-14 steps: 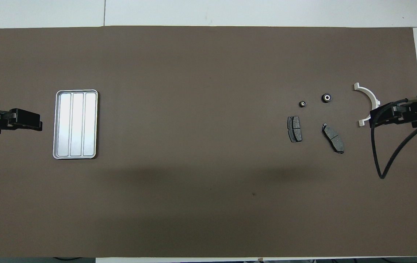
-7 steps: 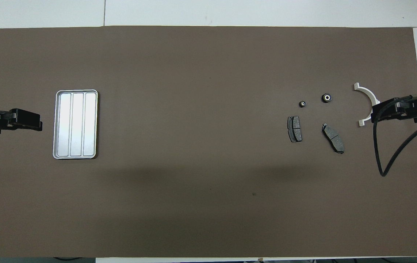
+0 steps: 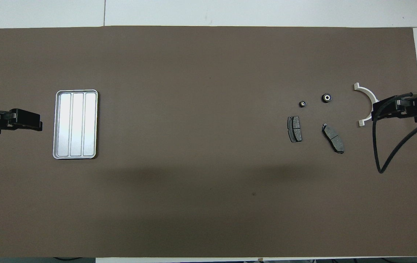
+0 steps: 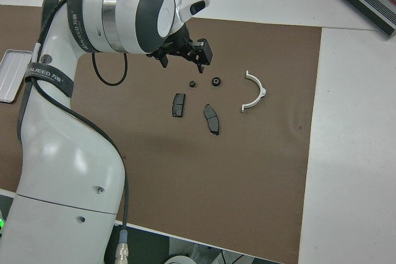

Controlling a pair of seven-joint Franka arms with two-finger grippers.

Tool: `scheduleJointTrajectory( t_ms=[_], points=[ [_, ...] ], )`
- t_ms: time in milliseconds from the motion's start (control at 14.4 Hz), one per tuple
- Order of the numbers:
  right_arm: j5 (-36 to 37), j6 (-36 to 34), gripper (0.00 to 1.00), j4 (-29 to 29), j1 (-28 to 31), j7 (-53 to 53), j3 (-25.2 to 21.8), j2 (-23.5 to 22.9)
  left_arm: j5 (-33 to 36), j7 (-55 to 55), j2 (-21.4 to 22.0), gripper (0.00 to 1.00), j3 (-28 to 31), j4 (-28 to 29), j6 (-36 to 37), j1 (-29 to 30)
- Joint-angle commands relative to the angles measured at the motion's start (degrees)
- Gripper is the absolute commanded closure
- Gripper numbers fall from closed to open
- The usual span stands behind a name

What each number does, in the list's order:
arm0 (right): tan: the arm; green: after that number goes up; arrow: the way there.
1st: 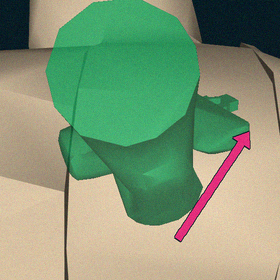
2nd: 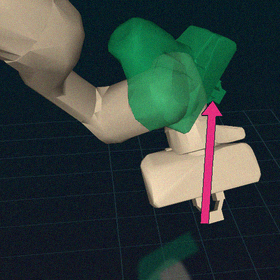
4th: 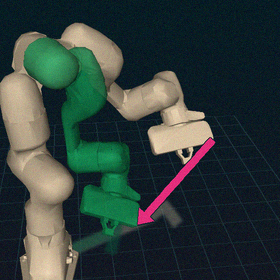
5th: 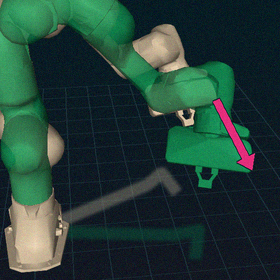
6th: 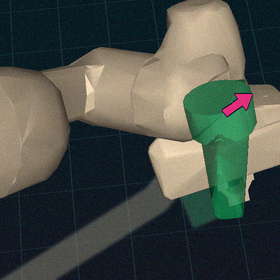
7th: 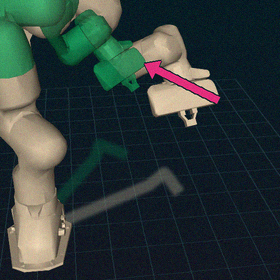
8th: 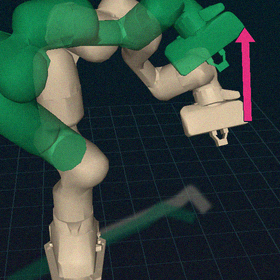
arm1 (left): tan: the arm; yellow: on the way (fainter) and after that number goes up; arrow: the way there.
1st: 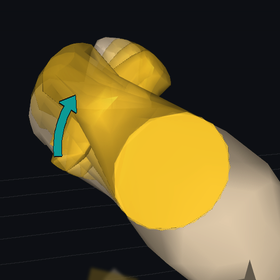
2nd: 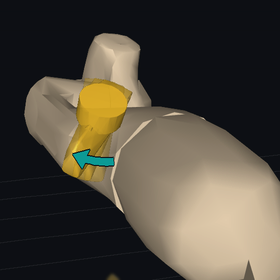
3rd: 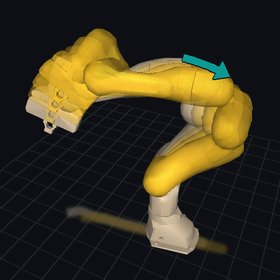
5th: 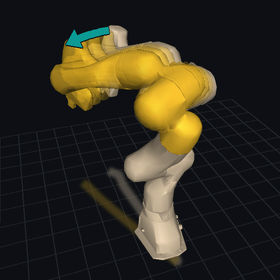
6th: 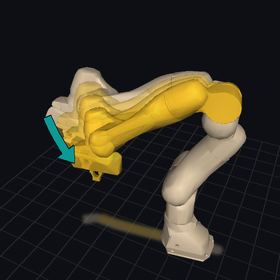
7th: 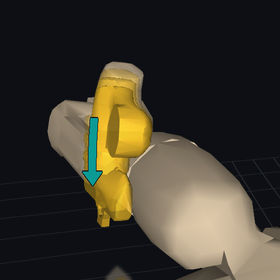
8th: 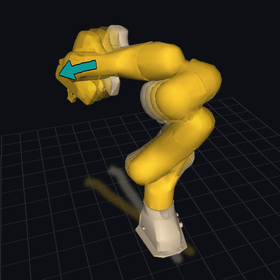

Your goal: Place bearing gear from tray to pile

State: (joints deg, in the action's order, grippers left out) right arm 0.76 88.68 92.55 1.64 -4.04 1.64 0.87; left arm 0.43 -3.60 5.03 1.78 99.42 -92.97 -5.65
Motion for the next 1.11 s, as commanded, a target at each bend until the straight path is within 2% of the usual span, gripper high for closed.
scheduleJointTrajectory(
  t_ms=[0,1041],
  points=[
    [0.6,1.1,0.00,1.0,0.9,-0.5,0.5,0.8,0.6,0.4,0.5,0.00,0.2,0.3,0.5,-0.2],
    [1.0,0.6,0.00,1.7,1.1,4.3,0.5,1.3,0.6,0.4,0.5,0.00,0.2,0.3,0.6,-0.2]
  ],
)
